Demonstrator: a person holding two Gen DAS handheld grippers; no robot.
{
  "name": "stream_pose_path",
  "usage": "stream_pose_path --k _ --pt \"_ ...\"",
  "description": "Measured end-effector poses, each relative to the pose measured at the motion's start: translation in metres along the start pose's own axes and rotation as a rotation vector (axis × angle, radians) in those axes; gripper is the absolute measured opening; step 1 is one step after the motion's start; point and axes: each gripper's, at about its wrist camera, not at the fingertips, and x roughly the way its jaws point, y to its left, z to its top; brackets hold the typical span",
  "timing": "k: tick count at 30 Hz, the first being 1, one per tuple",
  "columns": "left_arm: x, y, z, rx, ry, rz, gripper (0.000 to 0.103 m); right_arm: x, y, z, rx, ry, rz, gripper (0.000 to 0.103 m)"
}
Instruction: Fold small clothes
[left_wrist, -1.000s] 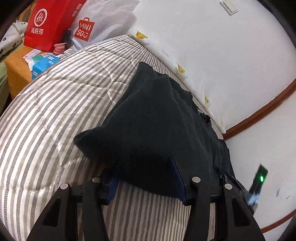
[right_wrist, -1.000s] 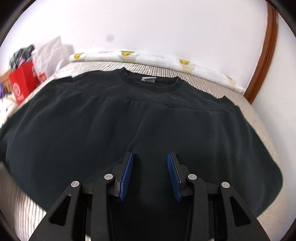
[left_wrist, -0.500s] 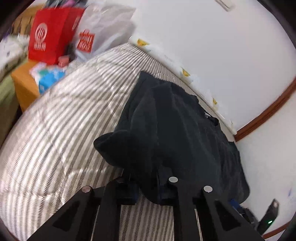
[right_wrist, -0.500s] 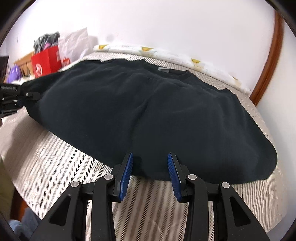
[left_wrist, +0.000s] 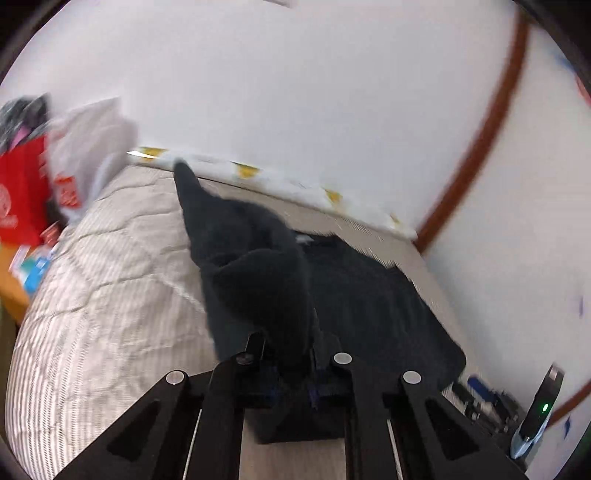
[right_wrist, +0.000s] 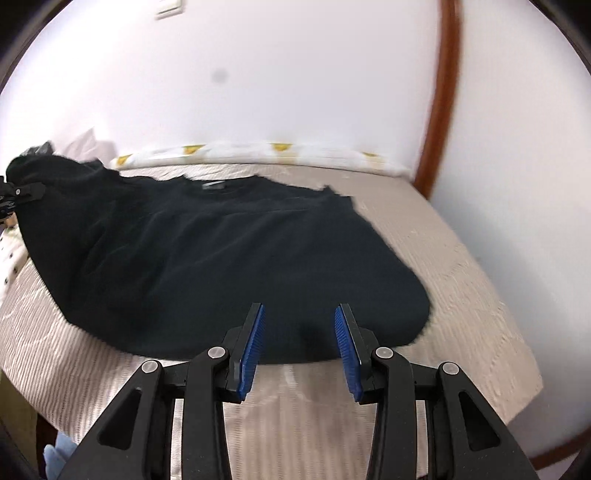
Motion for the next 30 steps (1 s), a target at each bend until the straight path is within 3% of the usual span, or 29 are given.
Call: stream_pose_path --k 6,13,18,21,22,23,25,30 --pt "0.051 -0.057 -0.021 0.094 0.107 -0.073 0.01 -0.007 -0.04 -0.009 0.075 0.006 -0.02 0.04" --pt "0.093 -0.078 -0.047 0.145 0.235 -0.1 0.011 -0.004 -0.049 -0.015 0.069 0.041 -0.01 0.041" --pt "0.086 -0.081 -0.044 0.187 0.222 -0.103 0.017 -0.001 -0.031 -0.007 0.045 0.037 0.023 0.049" --pt "0.071 -0.079 -0.044 0.245 0.195 -0.104 0.025 0.002 -0.011 0.005 0.026 0.038 0.073 0.052" --pt "0.067 -0.077 -0.043 0.254 0.186 -0.103 0.032 0.001 -0.005 0.008 0.02 0.037 0.087 0.057" --pt "0.061 -0.071 -0.044 0.257 0.179 -0.093 0.043 0.001 0.002 0.013 0.018 0.041 0.105 0.064" --pt "0.047 -0.055 -0.046 0.245 0.164 -0.11 0.046 0.003 0.015 0.022 0.026 0.047 0.144 0.072" --pt "0.022 -0.008 -0.056 0.201 0.139 -0.094 0.054 0.003 0.046 0.037 0.042 0.051 0.251 0.073"
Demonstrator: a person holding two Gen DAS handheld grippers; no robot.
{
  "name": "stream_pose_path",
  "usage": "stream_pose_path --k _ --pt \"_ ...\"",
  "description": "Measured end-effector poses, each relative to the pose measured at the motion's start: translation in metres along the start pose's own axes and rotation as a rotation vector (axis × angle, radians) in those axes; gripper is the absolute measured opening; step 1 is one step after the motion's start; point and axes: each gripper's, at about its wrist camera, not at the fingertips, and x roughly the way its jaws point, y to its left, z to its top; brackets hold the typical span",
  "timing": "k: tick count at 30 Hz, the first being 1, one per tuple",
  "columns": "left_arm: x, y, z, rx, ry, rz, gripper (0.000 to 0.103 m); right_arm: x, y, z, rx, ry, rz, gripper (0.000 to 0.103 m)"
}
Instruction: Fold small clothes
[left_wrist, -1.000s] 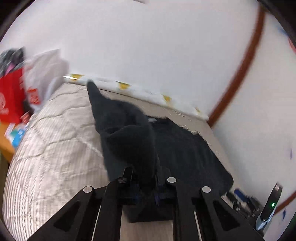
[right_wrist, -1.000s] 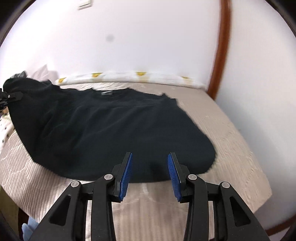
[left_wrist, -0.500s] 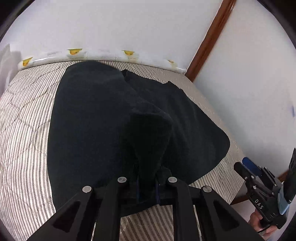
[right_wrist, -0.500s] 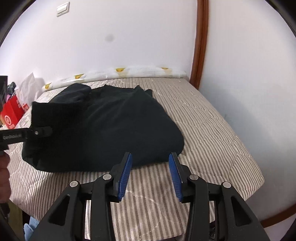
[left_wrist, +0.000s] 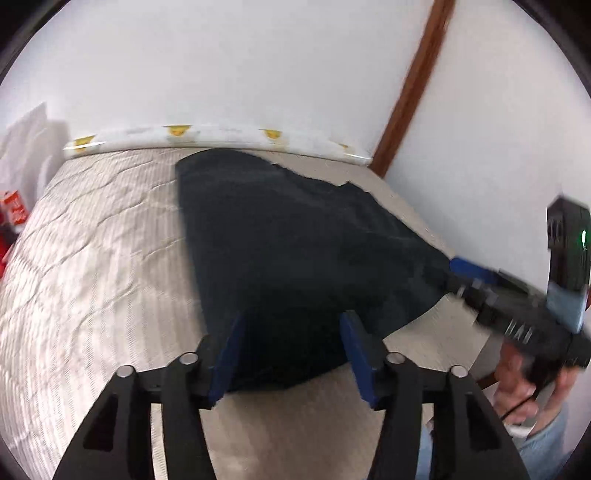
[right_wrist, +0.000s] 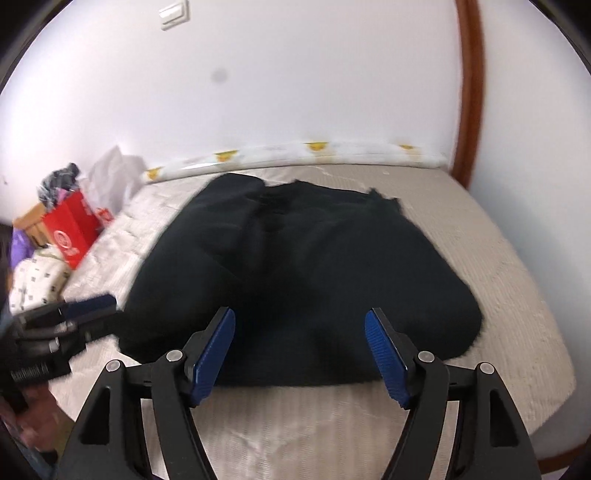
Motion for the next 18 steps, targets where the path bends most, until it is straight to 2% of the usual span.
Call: stream_pose_path --k 3,10,12,18 --pt "-0.003 0.024 -0.018 -0.032 0.018 0.019 0.054 0.011 0.018 0.002 -0.011 0.023 0.05 0.076" --pt "0.014 0.051 -0.045 -0.11 0.097 -0.027 0.057 0.067 0.022 -0.005 0.039 0.111 0.005 0.076" --pt "0.018 0.05 -0.046 -0.114 0.104 -0.058 0.057 0.077 0.02 -0.003 0.082 0.119 0.074 0.076" --pt "0.037 0.041 -0.037 -0.114 0.094 -0.091 0.059 0.101 0.018 0.012 0.196 0.094 0.201 0.073"
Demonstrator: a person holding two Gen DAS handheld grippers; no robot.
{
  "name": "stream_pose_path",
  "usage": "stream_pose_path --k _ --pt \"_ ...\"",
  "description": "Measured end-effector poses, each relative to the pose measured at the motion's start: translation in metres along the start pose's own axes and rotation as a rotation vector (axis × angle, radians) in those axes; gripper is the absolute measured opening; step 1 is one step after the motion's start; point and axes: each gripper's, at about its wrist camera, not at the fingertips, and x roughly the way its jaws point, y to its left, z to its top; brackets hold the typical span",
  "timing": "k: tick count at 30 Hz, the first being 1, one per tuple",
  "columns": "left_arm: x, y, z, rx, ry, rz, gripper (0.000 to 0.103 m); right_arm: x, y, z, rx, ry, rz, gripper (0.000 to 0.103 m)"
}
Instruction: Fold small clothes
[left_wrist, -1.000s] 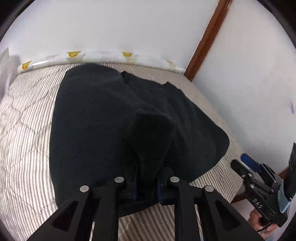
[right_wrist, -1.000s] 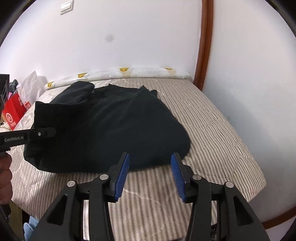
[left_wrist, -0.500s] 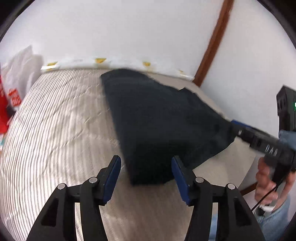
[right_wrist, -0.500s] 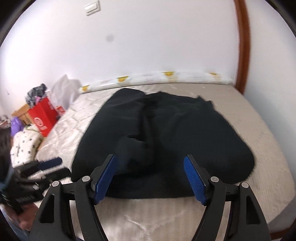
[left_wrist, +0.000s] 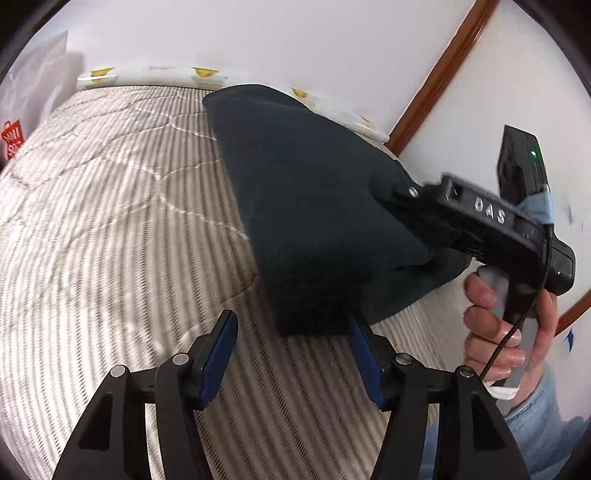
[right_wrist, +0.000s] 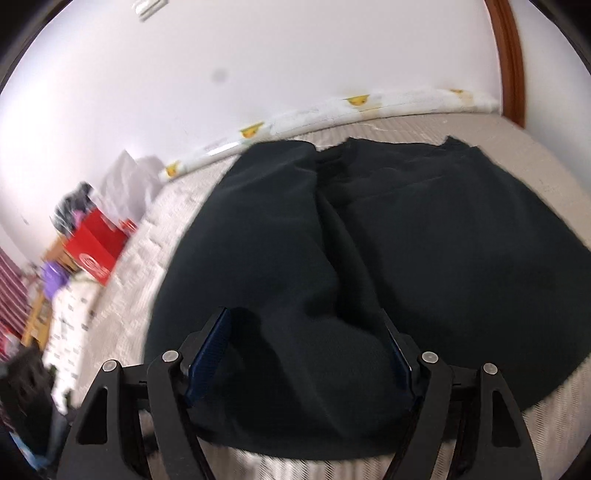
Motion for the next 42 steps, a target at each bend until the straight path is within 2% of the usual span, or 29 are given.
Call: stream_pose_path --k 1,2,3,4,6,8,11,13,15,20,23,28,30,32,33,34,37,40,42 --pt "0.004 -0.001 0.002 -0.004 0.001 -0.004 0.059 0.003 -0.001 0.003 0.018 -0.013 0.016 0.065" --pt "0.008 -0.004 0.004 -0.006 -0.004 0.004 0.059 0.005 0.0 0.005 0.024 -0.018 0.025 0.049" --pt "0.011 -0.006 0.005 -0.002 -0.011 0.013 0.058 0.008 0.0 0.008 0.028 -0.016 0.033 0.04" --pt "0.014 -0.009 0.006 0.002 -0.014 0.021 0.057 0.01 0.0 0.011 0.015 -0.016 0.034 0.024" --pt "0.019 -0.015 0.008 -0.003 -0.018 0.032 0.057 0.007 0.003 0.015 -0.045 -0.039 0.028 0.018" --pt "0.027 -0.024 0.014 0.002 -0.004 0.022 0.057 -0.006 0.004 0.02 -0.117 -0.105 -0.03 0.016" --pt "0.034 -0.039 0.016 0.039 0.014 0.053 0.057 -0.029 -0.007 0.031 -0.138 -0.165 -0.081 0.015" --pt "0.04 -0.051 0.017 0.071 0.03 0.065 0.057 -0.041 -0.019 0.038 -0.143 -0.205 -0.145 0.015" --pt "0.045 -0.062 0.018 0.091 0.031 0.064 0.057 -0.054 -0.039 0.044 -0.14 -0.235 -0.209 0.015" --pt "0.054 -0.092 0.02 0.141 0.025 0.062 0.057 -0.081 -0.094 0.046 -0.087 -0.288 -0.298 0.015" --pt "0.061 -0.108 0.022 0.152 0.028 0.042 0.057 -0.088 -0.129 0.041 -0.035 -0.286 -0.347 0.015" --pt "0.071 -0.127 0.021 0.163 0.036 0.055 0.057 -0.082 -0.158 0.016 -0.008 -0.253 -0.363 0.015" --pt "0.074 -0.132 0.022 0.158 0.029 0.065 0.054 -0.075 -0.161 0.012 -0.012 -0.235 -0.365 0.015" --pt "0.078 -0.138 0.024 0.152 0.031 0.058 0.044 -0.074 -0.166 0.009 -0.005 -0.221 -0.348 0.018" --pt "0.079 -0.141 0.024 0.151 0.027 0.063 0.043 -0.075 -0.169 0.009 0.0 -0.22 -0.34 0.018" --pt "0.081 -0.142 0.026 0.153 0.022 0.072 0.04 -0.076 -0.173 0.007 0.014 -0.216 -0.336 0.021" --pt "0.075 -0.136 0.025 0.151 0.014 0.085 0.031 -0.084 -0.184 0.002 0.059 -0.199 -0.355 0.04" --pt "0.072 -0.12 0.031 0.126 0.014 0.062 0.022 -0.089 -0.19 -0.003 0.085 -0.172 -0.376 0.059" --pt "0.072 -0.113 0.035 0.106 0.008 0.047 0.018 -0.084 -0.191 -0.006 0.105 -0.129 -0.351 0.059"
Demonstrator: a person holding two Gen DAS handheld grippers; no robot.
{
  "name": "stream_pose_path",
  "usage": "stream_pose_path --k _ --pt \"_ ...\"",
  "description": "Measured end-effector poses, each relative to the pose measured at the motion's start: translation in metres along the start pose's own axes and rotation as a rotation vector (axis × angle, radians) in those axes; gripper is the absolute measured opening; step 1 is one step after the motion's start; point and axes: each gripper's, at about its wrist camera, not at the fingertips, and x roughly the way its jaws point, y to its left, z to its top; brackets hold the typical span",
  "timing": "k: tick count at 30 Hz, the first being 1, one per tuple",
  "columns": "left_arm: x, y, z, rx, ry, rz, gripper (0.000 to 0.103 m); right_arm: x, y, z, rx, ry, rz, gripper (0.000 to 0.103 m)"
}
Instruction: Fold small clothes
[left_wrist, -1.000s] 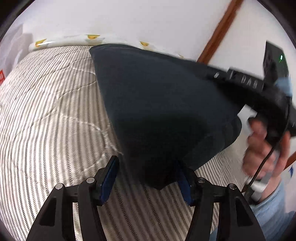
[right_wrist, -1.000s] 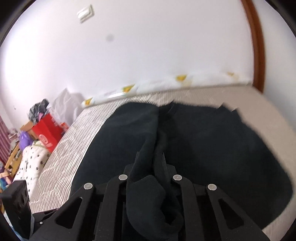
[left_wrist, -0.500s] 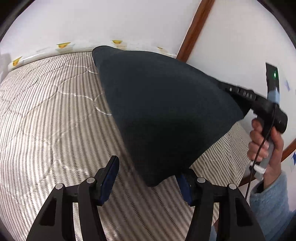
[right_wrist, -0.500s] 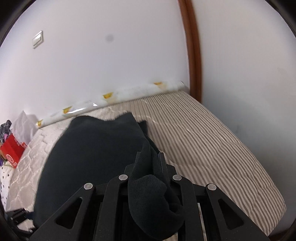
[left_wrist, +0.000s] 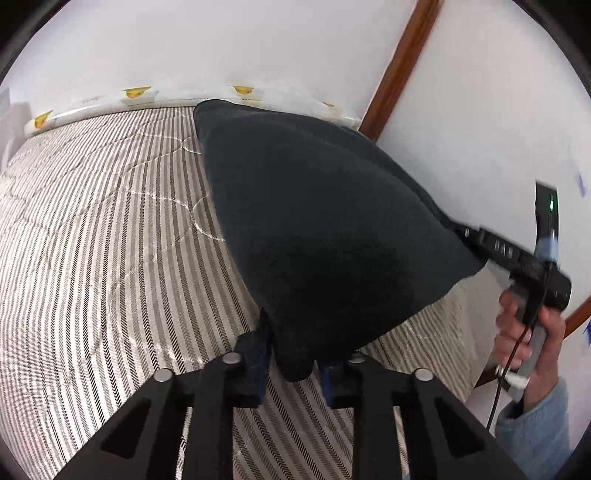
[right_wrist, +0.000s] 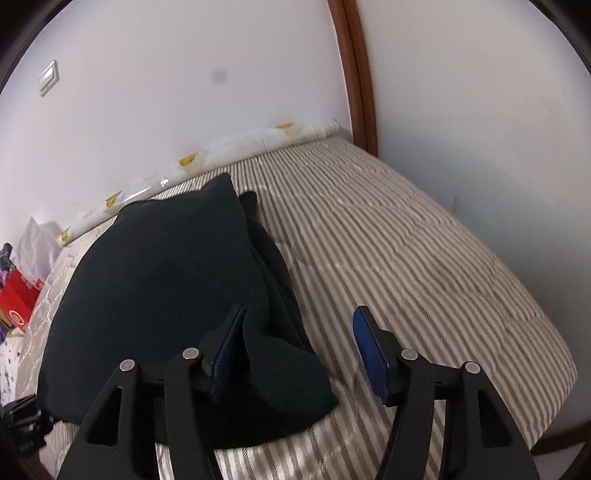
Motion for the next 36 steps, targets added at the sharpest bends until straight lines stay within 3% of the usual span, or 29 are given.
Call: stream_pose_path --k 3,5,8,16,23,29,33,36 --pt "-0.002 0.004 0.003 -0.003 -0.012 -0.006 0.016 0.012 0.008 -0.004 -0.01 0.049 0.014 0.052" --pt "-0.007 0.007 0.003 0.002 -0.027 -0.014 0.015 0.012 0.017 -0.005 -0.028 0.019 0.005 0.032" --pt "-0.021 0.01 -0.001 -0.004 -0.051 -0.023 0.014 0.01 0.032 -0.003 -0.05 -0.019 -0.038 0.024" --pt "-0.049 0.06 0.004 -0.072 -0.13 0.002 0.013 0.02 0.081 0.006 -0.072 -0.022 0.007 0.022" --pt "-0.081 0.12 0.005 -0.152 -0.178 0.096 0.013 0.037 0.159 0.006 -0.148 -0.01 0.106 0.022" --pt "-0.101 0.158 -0.012 -0.231 -0.173 0.158 0.013 0.043 0.208 -0.002 -0.24 -0.011 0.183 0.022" --pt "-0.096 0.162 -0.023 -0.243 -0.135 0.16 0.013 0.03 0.201 -0.011 -0.272 -0.055 0.213 0.022" --pt "-0.093 0.156 -0.024 -0.225 -0.126 0.16 0.013 0.03 0.177 -0.02 -0.232 -0.032 0.241 0.022"
